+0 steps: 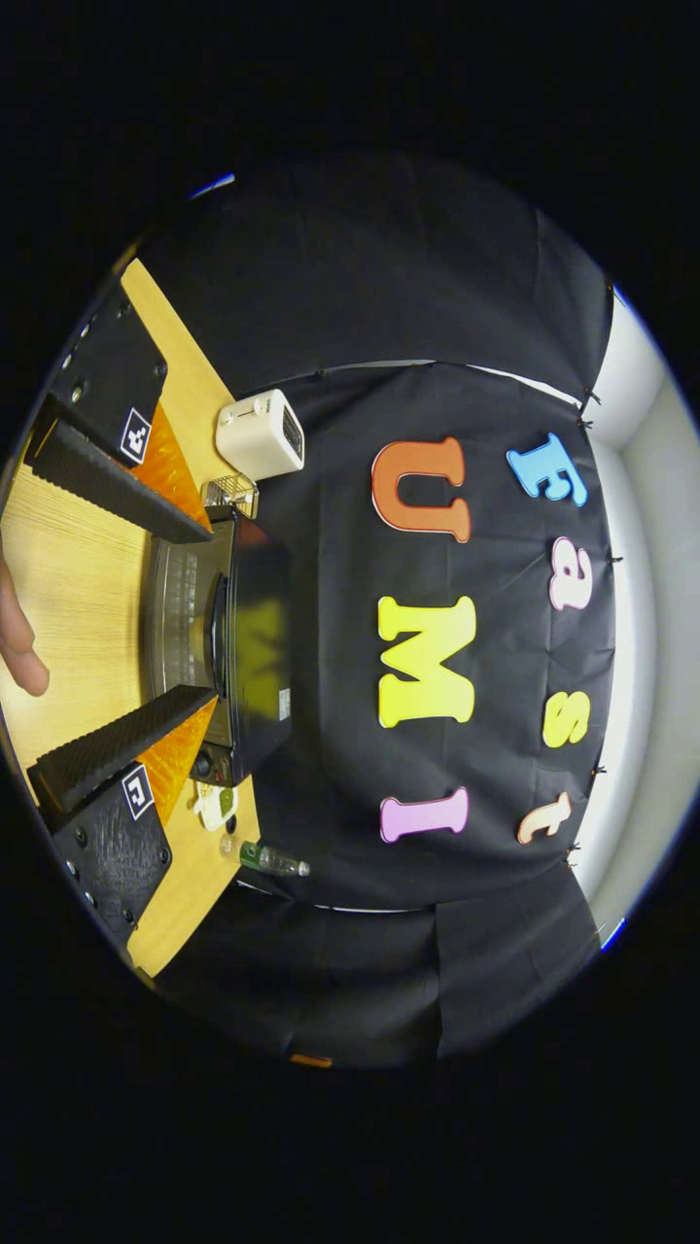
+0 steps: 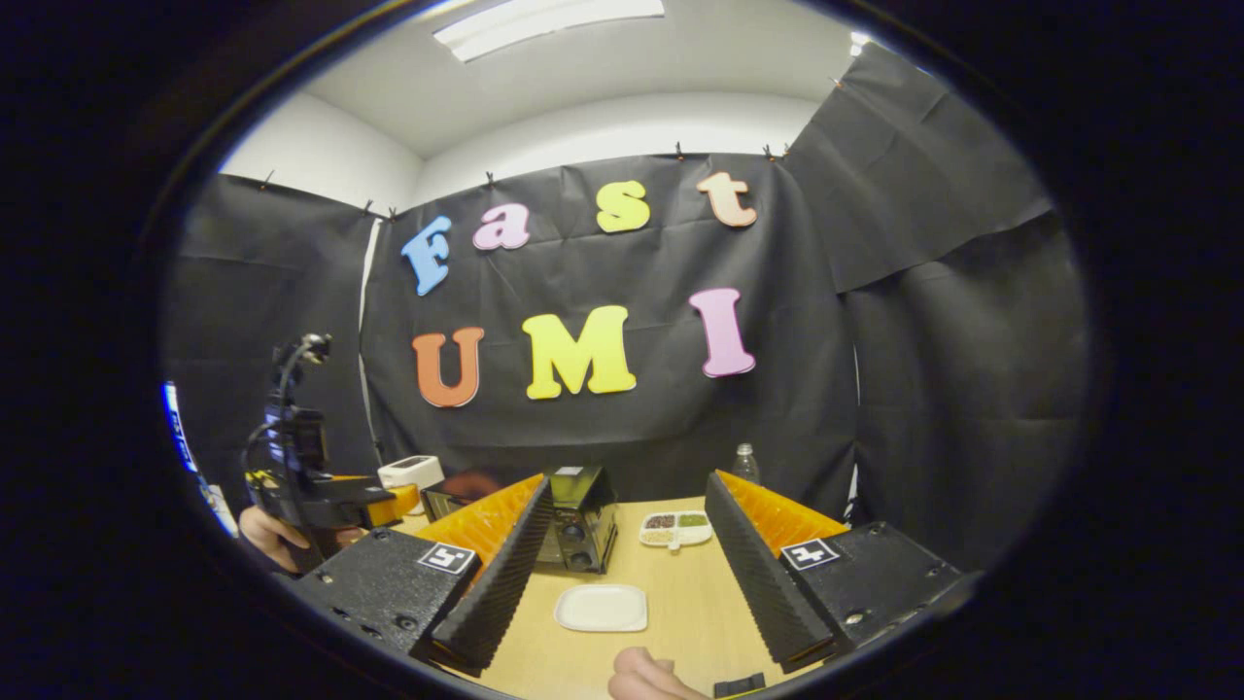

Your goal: Open the electric oven with the left hand, put the food in, and close the electric oven.

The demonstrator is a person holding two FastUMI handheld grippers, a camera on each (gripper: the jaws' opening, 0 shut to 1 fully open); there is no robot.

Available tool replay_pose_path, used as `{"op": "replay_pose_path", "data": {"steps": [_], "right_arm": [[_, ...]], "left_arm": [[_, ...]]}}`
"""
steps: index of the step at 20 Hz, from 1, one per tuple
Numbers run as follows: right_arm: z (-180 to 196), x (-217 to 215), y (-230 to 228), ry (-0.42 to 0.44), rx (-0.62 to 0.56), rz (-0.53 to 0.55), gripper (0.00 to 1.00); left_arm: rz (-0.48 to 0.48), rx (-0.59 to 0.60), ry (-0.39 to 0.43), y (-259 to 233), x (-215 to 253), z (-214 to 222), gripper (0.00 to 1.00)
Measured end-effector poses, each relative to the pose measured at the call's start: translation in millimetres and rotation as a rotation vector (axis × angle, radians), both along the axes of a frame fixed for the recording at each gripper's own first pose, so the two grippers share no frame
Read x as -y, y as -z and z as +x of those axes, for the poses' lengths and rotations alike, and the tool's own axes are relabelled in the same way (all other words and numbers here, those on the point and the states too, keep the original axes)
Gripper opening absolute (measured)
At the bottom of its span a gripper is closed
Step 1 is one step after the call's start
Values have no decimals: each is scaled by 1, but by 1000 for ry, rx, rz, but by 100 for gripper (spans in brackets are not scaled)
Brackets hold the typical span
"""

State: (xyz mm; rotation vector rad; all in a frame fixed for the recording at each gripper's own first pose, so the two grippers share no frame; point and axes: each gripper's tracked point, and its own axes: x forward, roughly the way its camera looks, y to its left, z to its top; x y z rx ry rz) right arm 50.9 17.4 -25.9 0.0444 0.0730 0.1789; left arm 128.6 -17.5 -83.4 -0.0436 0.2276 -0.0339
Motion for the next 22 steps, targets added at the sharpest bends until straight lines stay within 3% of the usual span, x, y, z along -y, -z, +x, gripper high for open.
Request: {"op": "replay_pose_path", "data": {"steps": [4, 6, 7, 12, 18, 19, 20, 22], "right_arm": [[-3, 0, 8, 1, -15, -25, 95], [-5, -2, 11, -5, -27, -23, 95], [-5, -3, 12, -6, -30, -23, 95], [-14, -7, 12, -30, -14, -60, 96], [-20, -2, 8, -15, 5, -60, 95], [-22, -3, 7, -14, 15, -57, 95], [-24, -4, 8, -15, 19, -59, 95], [-28, -8, 10, -24, 21, -73, 95]], "left_arm": [[-64, 21, -1, -21, 0, -34, 96], [-40, 47, -8, -30, -6, -49, 86], [-29, 54, -29, -32, -13, -57, 94], [-48, 92, -36, -32, -8, -92, 94], [43, 172, 56, -56, 26, -119, 94], [53, 186, 59, -58, 30, -122, 93], [60, 194, 65, -59, 34, -126, 83], [58, 207, 64, -60, 34, -128, 87]]}}
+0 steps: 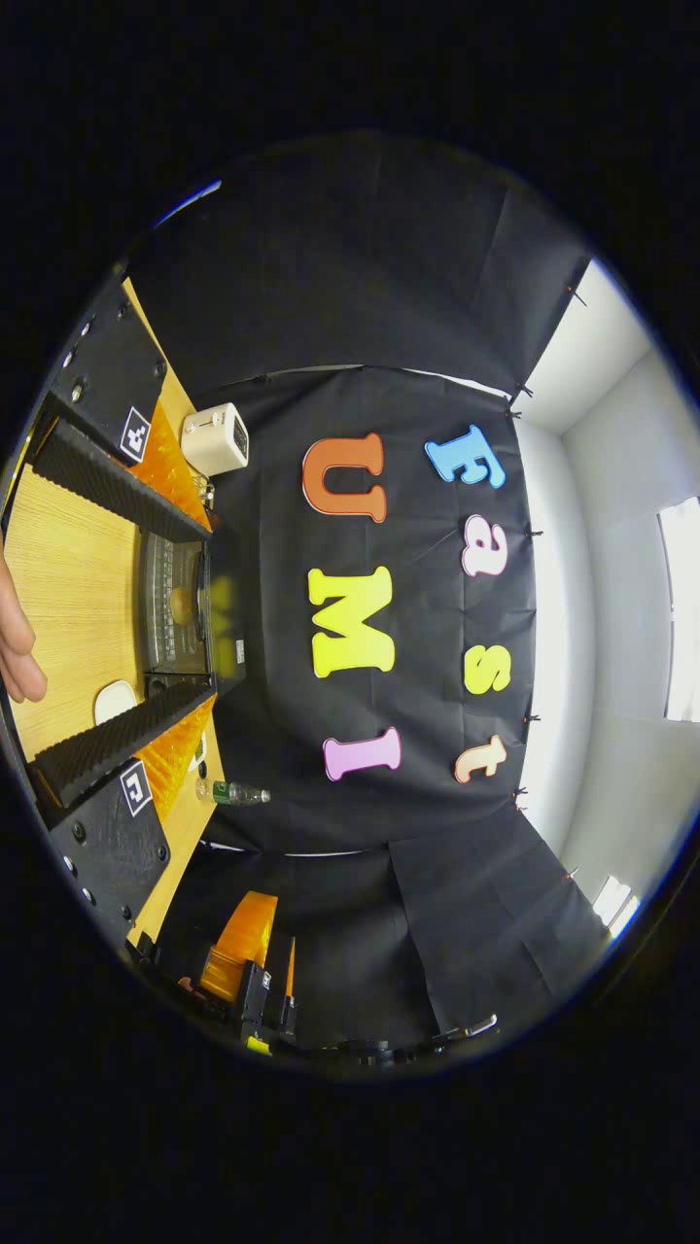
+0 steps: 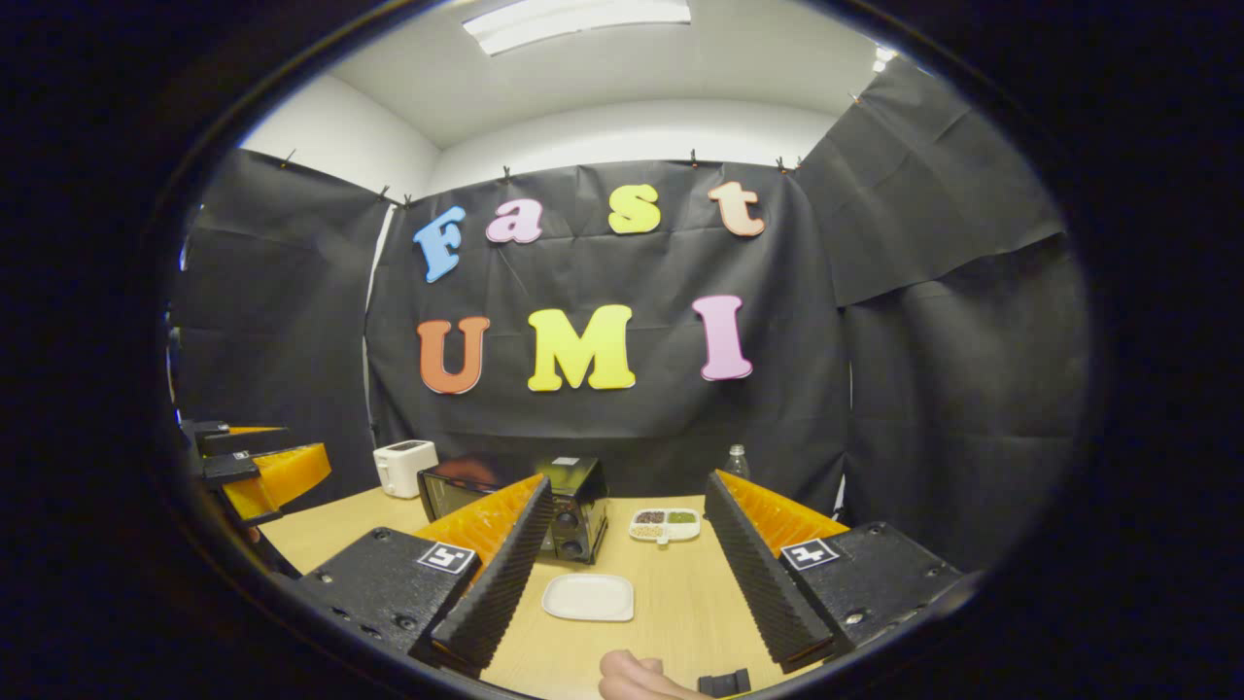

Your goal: Open the electric oven with the left hand, put the food in, and close the electric oven.

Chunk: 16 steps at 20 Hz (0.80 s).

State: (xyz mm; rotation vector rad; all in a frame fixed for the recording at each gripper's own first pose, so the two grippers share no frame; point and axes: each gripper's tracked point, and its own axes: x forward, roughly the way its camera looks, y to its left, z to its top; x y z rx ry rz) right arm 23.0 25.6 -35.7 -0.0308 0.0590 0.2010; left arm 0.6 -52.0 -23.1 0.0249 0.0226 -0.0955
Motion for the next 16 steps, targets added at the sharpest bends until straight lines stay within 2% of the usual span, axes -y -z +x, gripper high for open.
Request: {"op": "replay_pose_path", "data": {"steps": [1, 7, 15, 16], "right_arm": [[-1, -2, -1, -6, 3, -3, 95], [-3, 2, -6, 5, 14, 17, 95], [-8, 18, -12, 38, 42, 29, 95], [-8, 20, -10, 42, 42, 33, 95]], "left_arm": [[-5, -2, 7, 1, 1, -1, 95], [-10, -30, -5, 8, -4, 3, 95], [-21, -9, -38, 2, -15, 1, 95], [-18, -13, -28, 5, -10, 1, 89]]}}
